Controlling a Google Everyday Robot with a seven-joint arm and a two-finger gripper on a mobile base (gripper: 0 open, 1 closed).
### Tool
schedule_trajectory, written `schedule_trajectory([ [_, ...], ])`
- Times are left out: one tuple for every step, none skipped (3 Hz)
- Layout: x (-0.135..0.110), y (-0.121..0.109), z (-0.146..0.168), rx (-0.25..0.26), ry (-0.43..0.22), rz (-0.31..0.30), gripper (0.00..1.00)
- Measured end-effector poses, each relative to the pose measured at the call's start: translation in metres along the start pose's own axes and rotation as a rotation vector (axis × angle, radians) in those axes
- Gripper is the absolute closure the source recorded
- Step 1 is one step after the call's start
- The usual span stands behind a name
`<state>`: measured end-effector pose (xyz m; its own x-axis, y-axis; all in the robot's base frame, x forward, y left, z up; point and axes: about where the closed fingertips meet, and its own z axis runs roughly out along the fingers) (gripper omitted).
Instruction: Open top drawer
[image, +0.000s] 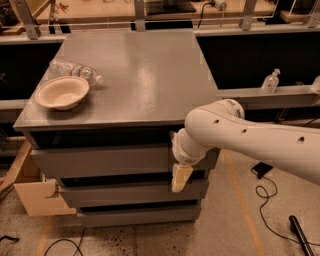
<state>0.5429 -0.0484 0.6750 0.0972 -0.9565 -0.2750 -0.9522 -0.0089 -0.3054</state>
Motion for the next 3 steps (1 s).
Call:
schedule_trajectory([
  [0.002, -0.009, 0.016, 0.001, 0.003, 0.016, 0.00],
  [0.006, -0.009, 0.026, -0.011, 0.006, 0.030, 0.18],
  [0.014, 0.005, 0.023, -0.041, 0.008, 0.040, 0.42],
])
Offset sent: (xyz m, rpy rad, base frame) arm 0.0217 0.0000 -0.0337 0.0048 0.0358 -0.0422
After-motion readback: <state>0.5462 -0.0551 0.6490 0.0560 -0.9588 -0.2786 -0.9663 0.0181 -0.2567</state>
